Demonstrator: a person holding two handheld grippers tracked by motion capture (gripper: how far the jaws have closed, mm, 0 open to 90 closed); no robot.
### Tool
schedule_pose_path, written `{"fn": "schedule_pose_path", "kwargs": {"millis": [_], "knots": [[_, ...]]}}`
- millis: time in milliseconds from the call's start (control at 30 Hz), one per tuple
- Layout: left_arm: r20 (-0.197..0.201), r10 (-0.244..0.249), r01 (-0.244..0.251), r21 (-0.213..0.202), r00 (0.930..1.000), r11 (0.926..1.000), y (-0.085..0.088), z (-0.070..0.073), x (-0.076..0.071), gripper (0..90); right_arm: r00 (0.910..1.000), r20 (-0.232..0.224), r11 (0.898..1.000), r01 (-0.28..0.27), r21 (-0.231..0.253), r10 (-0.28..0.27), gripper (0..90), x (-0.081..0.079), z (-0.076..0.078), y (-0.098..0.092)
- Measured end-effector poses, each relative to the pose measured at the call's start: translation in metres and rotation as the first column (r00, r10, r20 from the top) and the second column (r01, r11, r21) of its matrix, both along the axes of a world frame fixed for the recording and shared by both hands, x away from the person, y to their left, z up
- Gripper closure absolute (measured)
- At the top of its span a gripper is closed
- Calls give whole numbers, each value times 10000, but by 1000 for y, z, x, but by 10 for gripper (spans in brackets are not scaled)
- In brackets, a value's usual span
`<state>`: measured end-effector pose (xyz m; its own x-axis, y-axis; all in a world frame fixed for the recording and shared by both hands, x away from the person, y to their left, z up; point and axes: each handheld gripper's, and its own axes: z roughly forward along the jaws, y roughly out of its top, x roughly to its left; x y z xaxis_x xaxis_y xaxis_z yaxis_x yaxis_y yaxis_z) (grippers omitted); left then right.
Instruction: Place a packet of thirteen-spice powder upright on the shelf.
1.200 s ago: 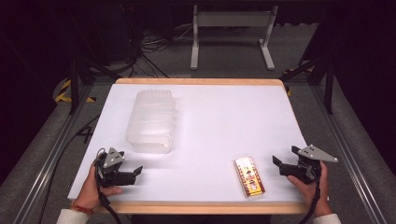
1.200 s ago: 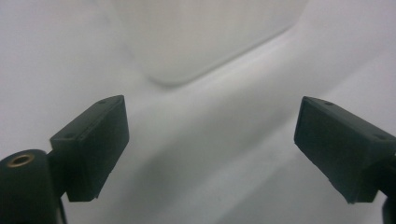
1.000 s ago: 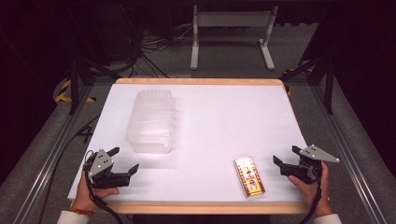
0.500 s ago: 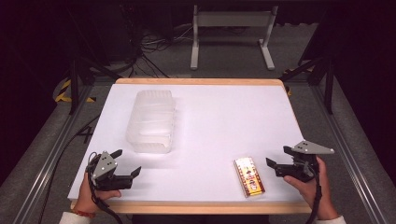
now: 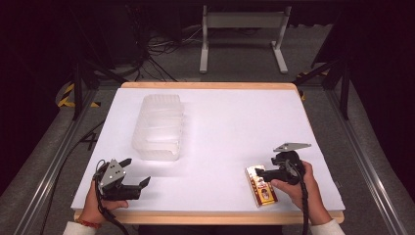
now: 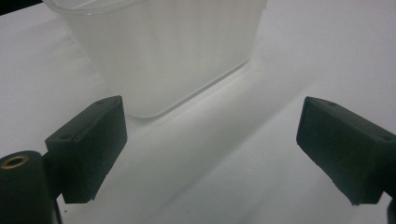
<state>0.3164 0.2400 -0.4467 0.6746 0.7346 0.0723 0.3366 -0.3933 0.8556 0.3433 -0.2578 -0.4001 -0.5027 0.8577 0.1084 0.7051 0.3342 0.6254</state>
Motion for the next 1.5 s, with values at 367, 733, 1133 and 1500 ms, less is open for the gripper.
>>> {"fn": "schedule_pose_path", "kwargs": {"millis": [367, 733, 1133, 1500], "knots": [[-59, -107, 106, -34, 9999, 9999, -1, -1, 1, 93, 9949, -965, 9990, 271, -362, -305, 226, 16, -18, 27], [-124, -106, 107, 11, 9999, 9999, -1, -2, 1, 93, 9954, -905, 9961, 244, -854, -321, 277, 16, -24, 36], [-90, -116, 115, -31, 9999, 9999, 0, -2, 2, 93, 9995, -196, 9980, 237, -582, -248, 320, 8, -13, 31], [-104, -77, 76, -116, 9999, 9999, 1, -2, 2, 95, 9920, 1182, 9987, 399, 318, -434, 328, -5, 10, 23]]}}
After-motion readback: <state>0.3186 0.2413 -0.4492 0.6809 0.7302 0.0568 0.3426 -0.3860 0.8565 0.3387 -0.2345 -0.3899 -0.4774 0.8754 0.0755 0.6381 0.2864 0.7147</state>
